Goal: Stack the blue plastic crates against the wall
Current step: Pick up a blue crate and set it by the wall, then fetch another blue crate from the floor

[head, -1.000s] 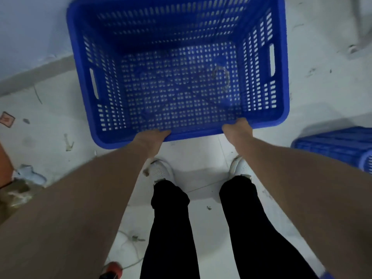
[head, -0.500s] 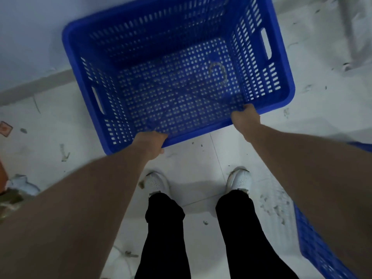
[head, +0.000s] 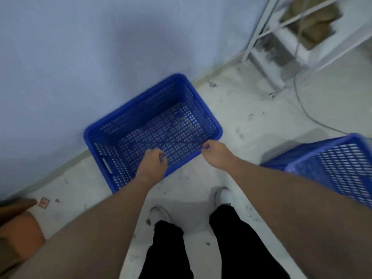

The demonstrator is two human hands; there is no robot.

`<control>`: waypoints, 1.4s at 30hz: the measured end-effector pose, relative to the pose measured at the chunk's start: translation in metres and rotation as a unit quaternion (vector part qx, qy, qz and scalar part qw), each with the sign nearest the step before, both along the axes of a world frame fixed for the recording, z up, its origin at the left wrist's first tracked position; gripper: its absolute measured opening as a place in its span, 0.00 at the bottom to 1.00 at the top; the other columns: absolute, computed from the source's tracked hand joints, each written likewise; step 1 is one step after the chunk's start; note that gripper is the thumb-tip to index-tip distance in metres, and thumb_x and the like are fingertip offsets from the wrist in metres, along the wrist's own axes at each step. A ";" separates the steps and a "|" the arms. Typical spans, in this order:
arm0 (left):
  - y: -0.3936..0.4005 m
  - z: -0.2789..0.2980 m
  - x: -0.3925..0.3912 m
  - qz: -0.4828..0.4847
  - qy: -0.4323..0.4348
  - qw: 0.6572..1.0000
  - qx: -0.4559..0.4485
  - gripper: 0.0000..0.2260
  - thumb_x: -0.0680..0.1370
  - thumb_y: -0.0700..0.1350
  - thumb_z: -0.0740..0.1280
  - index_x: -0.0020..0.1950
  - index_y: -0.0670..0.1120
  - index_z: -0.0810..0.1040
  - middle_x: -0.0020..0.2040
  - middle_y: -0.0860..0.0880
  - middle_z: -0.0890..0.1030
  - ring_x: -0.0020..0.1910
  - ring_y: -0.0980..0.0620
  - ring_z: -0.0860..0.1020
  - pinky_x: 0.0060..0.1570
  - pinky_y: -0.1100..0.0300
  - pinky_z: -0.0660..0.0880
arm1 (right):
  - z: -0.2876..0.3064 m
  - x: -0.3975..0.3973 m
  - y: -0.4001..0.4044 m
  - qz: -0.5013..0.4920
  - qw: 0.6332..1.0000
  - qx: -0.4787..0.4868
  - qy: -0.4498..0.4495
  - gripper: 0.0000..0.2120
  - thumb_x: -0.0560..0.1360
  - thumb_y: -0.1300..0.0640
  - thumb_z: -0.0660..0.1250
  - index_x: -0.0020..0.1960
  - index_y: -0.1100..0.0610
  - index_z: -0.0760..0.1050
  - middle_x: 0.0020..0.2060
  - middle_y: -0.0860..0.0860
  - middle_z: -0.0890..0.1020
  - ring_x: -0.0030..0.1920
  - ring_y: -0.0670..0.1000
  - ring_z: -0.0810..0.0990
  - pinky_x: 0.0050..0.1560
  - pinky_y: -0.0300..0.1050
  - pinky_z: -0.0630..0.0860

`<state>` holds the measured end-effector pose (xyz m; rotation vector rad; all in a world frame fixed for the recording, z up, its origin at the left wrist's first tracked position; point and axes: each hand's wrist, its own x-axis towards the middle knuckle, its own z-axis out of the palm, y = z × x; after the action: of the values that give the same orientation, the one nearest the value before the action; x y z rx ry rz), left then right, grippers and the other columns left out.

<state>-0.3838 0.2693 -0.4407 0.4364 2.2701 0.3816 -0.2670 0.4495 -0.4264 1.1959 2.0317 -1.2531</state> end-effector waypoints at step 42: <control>0.100 0.253 0.605 -0.083 -0.369 0.925 0.035 0.22 0.83 0.55 0.54 0.71 0.42 0.68 0.56 0.42 0.77 0.54 0.44 0.76 0.57 0.49 0.72 | 0.252 0.707 -0.125 -0.552 0.825 0.109 0.055 0.10 0.77 0.56 0.60 0.37 0.56 0.68 0.35 0.54 0.72 0.36 0.53 0.71 0.36 0.45 0.67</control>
<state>0.2207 0.3694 -0.1877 0.4268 1.4784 0.4482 0.4404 0.3242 -0.1746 2.6705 1.5027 -1.5580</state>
